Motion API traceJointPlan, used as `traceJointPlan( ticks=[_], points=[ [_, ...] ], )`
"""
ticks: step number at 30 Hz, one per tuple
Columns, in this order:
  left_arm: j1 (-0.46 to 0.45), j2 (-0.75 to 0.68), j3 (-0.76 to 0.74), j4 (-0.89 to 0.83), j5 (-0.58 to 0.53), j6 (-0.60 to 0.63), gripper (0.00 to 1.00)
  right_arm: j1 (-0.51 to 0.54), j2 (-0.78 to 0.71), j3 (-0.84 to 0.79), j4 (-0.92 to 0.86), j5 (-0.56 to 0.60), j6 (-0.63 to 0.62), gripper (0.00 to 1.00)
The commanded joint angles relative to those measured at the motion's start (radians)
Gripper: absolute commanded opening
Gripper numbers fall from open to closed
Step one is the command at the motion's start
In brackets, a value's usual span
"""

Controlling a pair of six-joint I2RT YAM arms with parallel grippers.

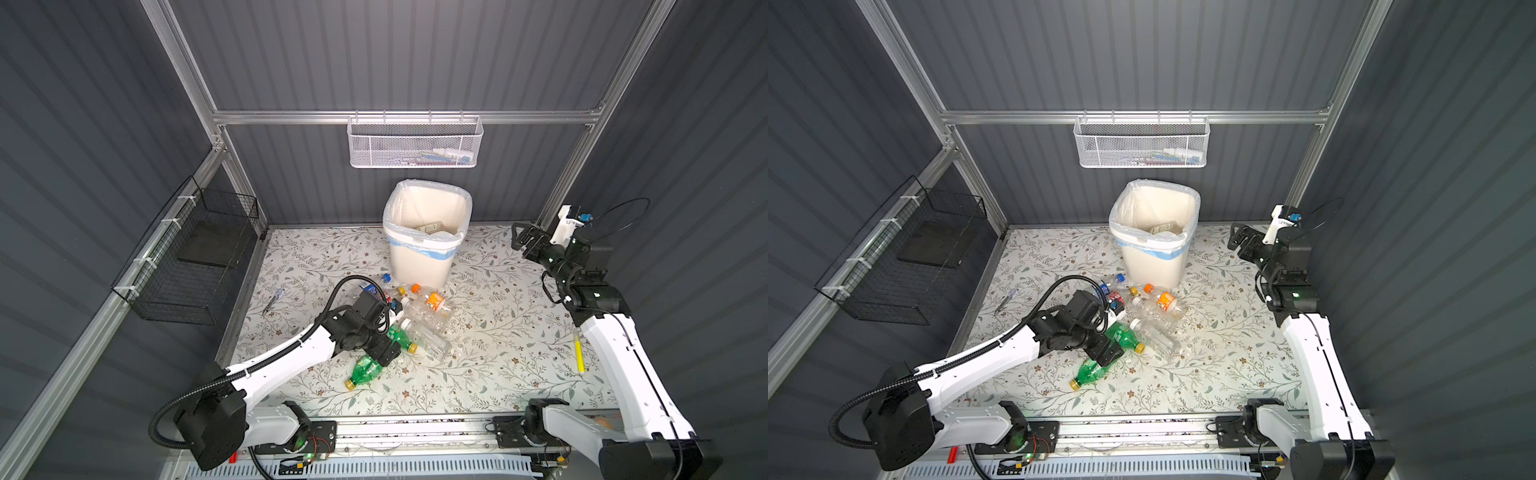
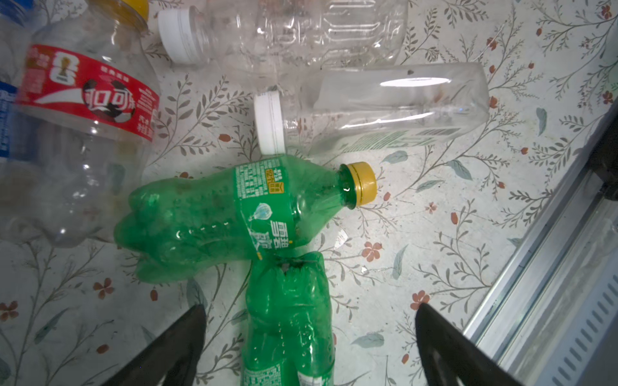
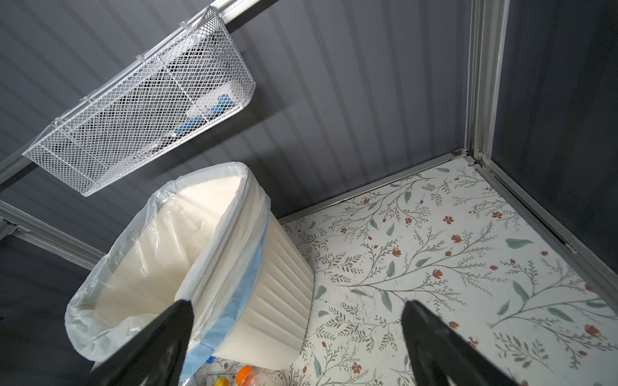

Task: Throw the plastic bottles in the bin
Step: 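Grasp the green soda bottle with the left gripper while the right gripper withdraws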

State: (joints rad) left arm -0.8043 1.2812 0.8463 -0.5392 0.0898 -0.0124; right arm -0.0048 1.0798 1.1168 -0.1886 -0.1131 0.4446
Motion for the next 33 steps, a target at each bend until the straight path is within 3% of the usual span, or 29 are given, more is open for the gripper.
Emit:
traceJointPlan(
  ticks=[1, 11, 23, 28, 33],
  points=[
    [-0.025, -0.027, -0.047, 0.015, -0.092, -0.107, 0.98, -0.02, -0.002, -0.024, 0.049, -0.051, 0.024, 0.99],
    [-0.052, -0.043, -0.155, 0.062, -0.118, -0.248, 0.98, -0.036, 0.026, -0.091, 0.119, -0.105, 0.07, 0.99],
    [-0.07, 0.105, -0.127, 0.061, -0.12, -0.302, 0.94, -0.041, 0.008, -0.137, 0.135, -0.104, 0.077, 0.99],
    [-0.071, 0.152, -0.119, 0.075, -0.102, -0.308, 0.85, -0.047, -0.001, -0.15, 0.138, -0.102, 0.082, 0.99],
    [-0.079, 0.165, -0.121, 0.099, -0.085, -0.308, 0.67, -0.05, -0.004, -0.161, 0.138, -0.101, 0.089, 0.99]
  ],
)
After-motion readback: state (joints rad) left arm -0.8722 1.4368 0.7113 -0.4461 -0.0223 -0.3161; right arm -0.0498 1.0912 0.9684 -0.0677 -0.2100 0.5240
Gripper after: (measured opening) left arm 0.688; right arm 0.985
